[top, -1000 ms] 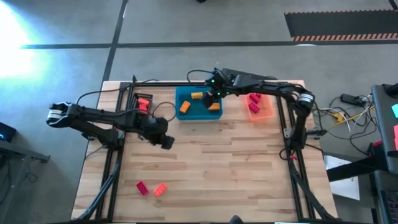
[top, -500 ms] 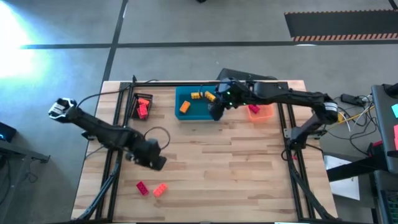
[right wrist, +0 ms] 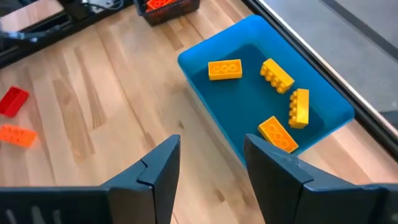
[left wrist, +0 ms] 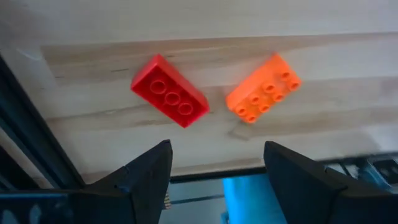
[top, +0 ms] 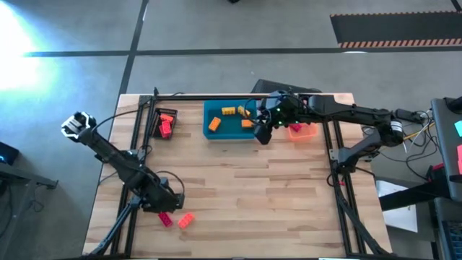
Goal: Sort & place blocks by color
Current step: Put the red game piece into the orange bin
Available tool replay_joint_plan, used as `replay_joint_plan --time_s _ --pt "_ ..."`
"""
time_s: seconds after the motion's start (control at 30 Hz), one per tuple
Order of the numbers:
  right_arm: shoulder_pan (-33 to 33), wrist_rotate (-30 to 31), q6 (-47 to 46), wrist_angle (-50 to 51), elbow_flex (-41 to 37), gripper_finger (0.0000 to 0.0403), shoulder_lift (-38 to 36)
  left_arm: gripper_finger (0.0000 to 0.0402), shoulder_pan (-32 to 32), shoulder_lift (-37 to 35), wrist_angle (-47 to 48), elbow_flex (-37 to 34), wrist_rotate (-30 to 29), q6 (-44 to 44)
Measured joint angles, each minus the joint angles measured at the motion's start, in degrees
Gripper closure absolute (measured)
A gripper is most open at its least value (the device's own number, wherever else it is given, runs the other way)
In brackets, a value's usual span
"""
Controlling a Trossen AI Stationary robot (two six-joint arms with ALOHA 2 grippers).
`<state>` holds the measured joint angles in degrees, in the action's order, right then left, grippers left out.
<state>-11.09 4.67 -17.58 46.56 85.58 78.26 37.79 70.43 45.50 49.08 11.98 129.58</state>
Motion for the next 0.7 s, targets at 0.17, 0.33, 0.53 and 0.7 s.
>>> replay_joint_plan --time_s 0.17,0.33,0.53,0.7 --pt "0.0 -0.1 0.8 0.3 0.0 0.0237 -0.9 0.0164 0.5 2.3 0.0 0.0 0.1 0.6" --pt "0.0 4.1 0.7 -0.4 -0.3 0.0236 -1.1 0.0164 0.5 3.4 -0.1 -0.5 0.1 0.6" --pt "-0.1 8.3 2.0 -8.6 -1.9 0.0238 1.1 0.0164 0.5 3.5 0.1 -2.8 0.0 0.7" --pt "0.1 0.2 1.9 -11.8 -1.0 0.0239 1.7 0.0164 0.5 3.4 -3.1 -2.8 0.4 3.6"
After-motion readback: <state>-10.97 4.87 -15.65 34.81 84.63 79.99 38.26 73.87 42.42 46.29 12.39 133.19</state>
